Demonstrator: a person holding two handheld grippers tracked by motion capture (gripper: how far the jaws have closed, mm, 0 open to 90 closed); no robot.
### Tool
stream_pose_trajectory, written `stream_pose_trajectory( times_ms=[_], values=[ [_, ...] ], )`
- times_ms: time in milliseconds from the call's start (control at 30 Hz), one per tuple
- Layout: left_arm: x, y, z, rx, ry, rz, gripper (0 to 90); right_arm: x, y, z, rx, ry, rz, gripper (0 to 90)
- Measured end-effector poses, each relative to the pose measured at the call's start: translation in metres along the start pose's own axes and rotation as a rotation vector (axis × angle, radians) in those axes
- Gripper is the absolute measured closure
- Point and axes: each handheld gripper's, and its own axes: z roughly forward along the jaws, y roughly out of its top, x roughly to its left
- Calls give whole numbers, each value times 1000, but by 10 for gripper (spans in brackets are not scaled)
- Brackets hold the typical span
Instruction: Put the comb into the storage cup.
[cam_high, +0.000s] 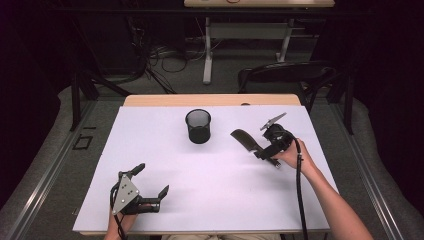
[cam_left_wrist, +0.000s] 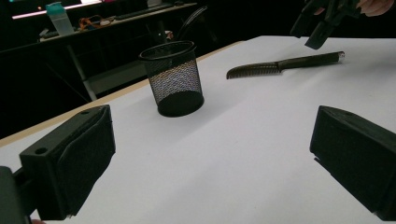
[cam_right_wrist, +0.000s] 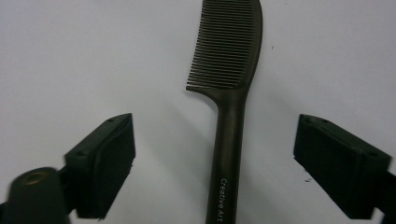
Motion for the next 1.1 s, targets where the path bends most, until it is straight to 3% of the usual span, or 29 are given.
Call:
stream_pose_trajectory(
  times_ms=[233,267,300,367,533,567,600,633,733,833,933,967,1100],
  values=[
    [0,0,0,0,1,1,1,-1,9,5,65,-23,-1,314],
    [0,0,0,0,1,1,0,-1,9,6,66,-28,26,349],
    [1,0,0,1,1,3,1,-3,10,8,61,-27,12,369],
    [0,0,0,-1,1,0,1,-4,12,9,98,-34,24,429],
    [1,0,0,-2,0,2,1,-7,13,17,136,-24,25,525],
    [0,0,0,-2,0,0,1,-6,13,19,165,-22,56,552],
    [0,0,0,-2,0,1,1,-6,13,19,165,-22,56,552],
    [0,0,0,-1,0,2,1,-8,14,21,172,-19,15,561],
    [1,0,0,-1,0,3,1,-6,15,24,204,-25,48,587],
    [1,0,0,-1,-1,0,1,-7,17,27,215,-37,40,595],
    [1,0,-1,0,0,2,1,-6,18,31,237,-59,67,606],
    [1,0,-1,1,-1,2,1,-8,18,32,232,-54,44,610],
    [1,0,-1,0,0,2,1,-8,18,37,254,-64,55,629]
  ],
)
